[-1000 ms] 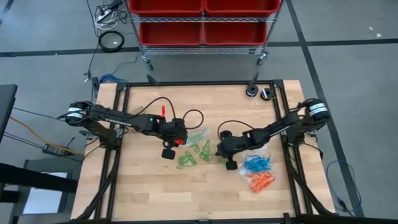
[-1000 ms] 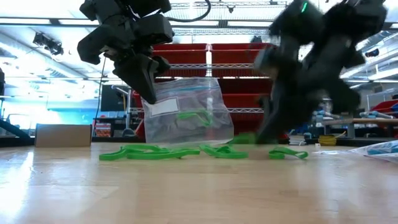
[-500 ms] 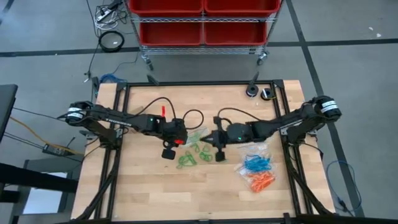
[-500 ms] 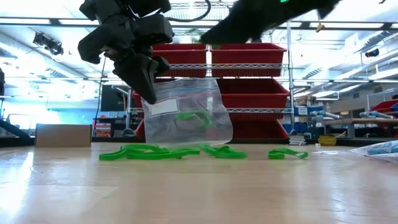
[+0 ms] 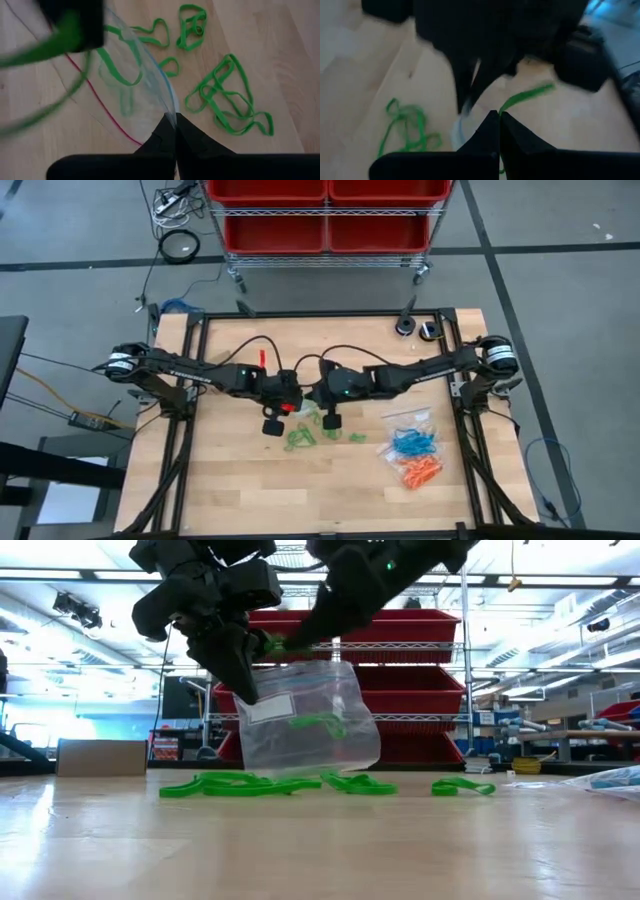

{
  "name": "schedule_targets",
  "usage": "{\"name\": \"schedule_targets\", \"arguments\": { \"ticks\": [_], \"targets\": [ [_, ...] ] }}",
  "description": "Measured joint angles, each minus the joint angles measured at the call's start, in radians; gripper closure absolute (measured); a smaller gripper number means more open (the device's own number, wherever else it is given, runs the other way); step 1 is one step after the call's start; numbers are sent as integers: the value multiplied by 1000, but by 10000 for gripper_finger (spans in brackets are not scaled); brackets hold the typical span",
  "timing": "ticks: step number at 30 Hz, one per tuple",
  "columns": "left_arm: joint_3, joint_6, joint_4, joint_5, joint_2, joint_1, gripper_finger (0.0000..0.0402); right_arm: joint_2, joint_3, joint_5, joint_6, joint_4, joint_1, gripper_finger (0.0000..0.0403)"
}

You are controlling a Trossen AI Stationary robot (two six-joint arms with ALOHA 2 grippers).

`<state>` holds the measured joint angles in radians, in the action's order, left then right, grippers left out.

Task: Sort rubber bands
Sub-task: Put the green rubber band into the transparent zip bag

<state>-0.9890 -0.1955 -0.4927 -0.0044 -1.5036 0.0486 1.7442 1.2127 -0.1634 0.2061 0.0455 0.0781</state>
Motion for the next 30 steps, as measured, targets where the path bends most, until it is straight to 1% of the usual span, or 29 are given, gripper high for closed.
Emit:
{"name": "schedule_targets", "arguments": {
  "ticks": [5,10,18,21,30],
  "targets": [
    [0,-2,3,0,0,0,400,31,32,76,-34,106,-22,403],
    [0,-3,4,0,0,0,400,39,31,82,-57,183,-22,403],
    [0,-7,28,0,-1,0,400,39,31,83,-119,211,-35,403],
    [0,-7,29,0,-1,0,400,39,31,121,-125,227,-41,403],
    [0,-8,35,0,-1,0,400,38,31,156,-127,270,-27,402]
  ]
}}
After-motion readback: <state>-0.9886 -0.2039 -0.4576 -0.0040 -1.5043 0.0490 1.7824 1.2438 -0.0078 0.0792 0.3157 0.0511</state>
